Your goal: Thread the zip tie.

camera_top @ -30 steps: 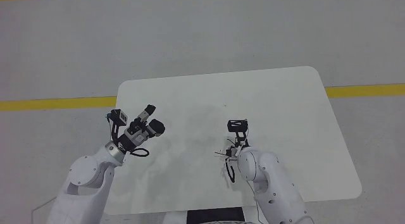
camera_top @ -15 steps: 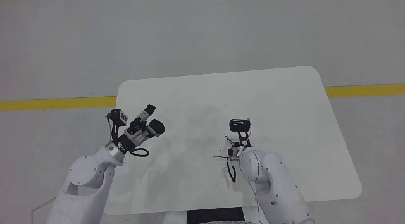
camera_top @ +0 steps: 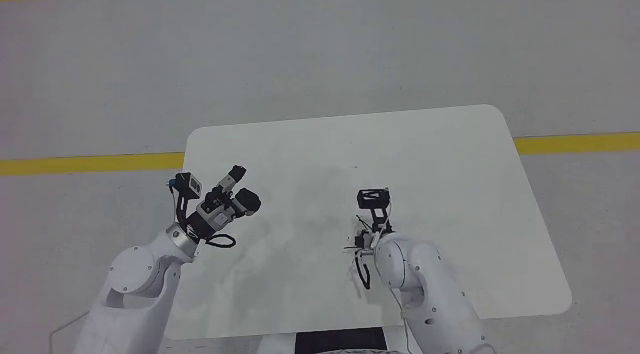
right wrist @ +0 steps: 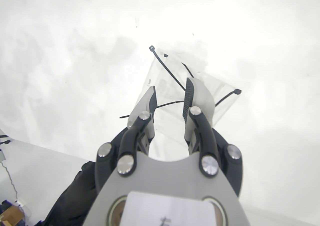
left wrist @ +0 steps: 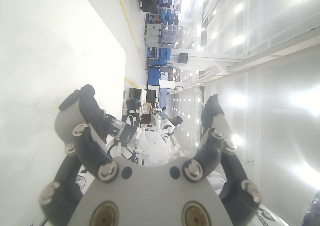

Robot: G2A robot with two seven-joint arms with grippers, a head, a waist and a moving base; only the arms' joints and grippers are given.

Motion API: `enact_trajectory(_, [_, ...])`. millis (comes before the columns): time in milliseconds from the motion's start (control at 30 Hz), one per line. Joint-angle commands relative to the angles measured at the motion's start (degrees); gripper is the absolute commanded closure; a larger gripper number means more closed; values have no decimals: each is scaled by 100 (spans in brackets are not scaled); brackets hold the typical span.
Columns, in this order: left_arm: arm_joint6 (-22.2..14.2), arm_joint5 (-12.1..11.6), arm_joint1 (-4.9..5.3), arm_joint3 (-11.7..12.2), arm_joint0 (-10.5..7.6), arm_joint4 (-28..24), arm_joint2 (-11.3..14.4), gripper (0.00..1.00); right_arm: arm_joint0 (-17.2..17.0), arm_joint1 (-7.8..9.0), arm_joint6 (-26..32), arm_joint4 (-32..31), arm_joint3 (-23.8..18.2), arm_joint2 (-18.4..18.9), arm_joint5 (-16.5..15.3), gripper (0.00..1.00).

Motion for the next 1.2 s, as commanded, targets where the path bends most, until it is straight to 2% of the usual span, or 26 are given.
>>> enact_trajectory(0, [0,0,0,0,0,0,0,0,9,4,-21,10,7,-1,9,76])
enact_trajectory(167, [0,0,0,0,0,0,0,0,28,20,-142,-4,61,-44,-36,77])
enact_trajectory(300, [0,0,0,0,0,0,0,0,26,36,-278,-202,120,-169,-130,76])
enact_trajectory(667, [0,0,0,0,0,0,0,0,-31,72,-590,-680,122,-385,-147,75])
enact_trajectory(1167, [0,0,0,0,0,0,0,0,114,120,-690,-684,413,-482,-116,76])
